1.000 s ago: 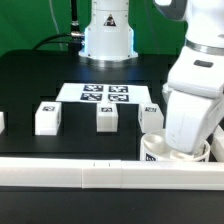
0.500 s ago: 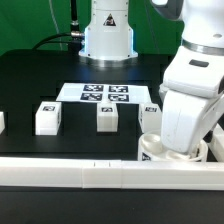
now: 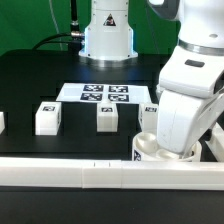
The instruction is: Assemble stool
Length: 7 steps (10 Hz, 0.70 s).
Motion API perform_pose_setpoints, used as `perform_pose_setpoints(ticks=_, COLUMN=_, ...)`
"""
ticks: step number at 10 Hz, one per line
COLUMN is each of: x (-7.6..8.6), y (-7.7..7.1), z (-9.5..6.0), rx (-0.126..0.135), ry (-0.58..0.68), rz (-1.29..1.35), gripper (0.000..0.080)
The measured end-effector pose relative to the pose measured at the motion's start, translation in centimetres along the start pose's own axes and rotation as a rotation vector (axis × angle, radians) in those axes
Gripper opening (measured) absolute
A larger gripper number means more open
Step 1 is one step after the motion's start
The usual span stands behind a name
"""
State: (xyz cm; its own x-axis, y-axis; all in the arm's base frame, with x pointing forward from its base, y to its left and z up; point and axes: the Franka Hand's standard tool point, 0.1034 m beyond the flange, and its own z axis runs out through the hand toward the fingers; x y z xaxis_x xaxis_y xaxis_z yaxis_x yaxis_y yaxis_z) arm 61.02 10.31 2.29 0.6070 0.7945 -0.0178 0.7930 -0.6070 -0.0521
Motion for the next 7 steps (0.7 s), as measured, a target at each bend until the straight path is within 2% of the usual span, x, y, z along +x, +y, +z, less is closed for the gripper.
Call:
perform_pose_setpoints(ticks=1, x=-0.4, y=-0.4, z=-1.7, rx=-0.014, ry=0.009, rz=0.002, gripper=0.0649)
perform_pose_setpoints(ticks=2, x=-0.9, y=-0.7, z=-2.2, rx=-0.021, ry=0.013, rz=-0.002, gripper=0.0649)
perform_pose_setpoints(ticks=5, x=-0.9, y=-0.7, z=-1.6, rx=-0.015, ry=0.01, rz=-0.001, gripper=0.0649)
perform_pose_setpoints(ticks=6, x=-1.1, y=-0.6, z=-1.8, rx=-0.016, ry=0.01, rz=0.015, gripper=0.0649)
perform_pose_setpoints(ticks=7, x=-1.9, y=-0.5, z=-3.1, rx=-0.028, ry=0.012, rz=0.044, gripper=0.0649)
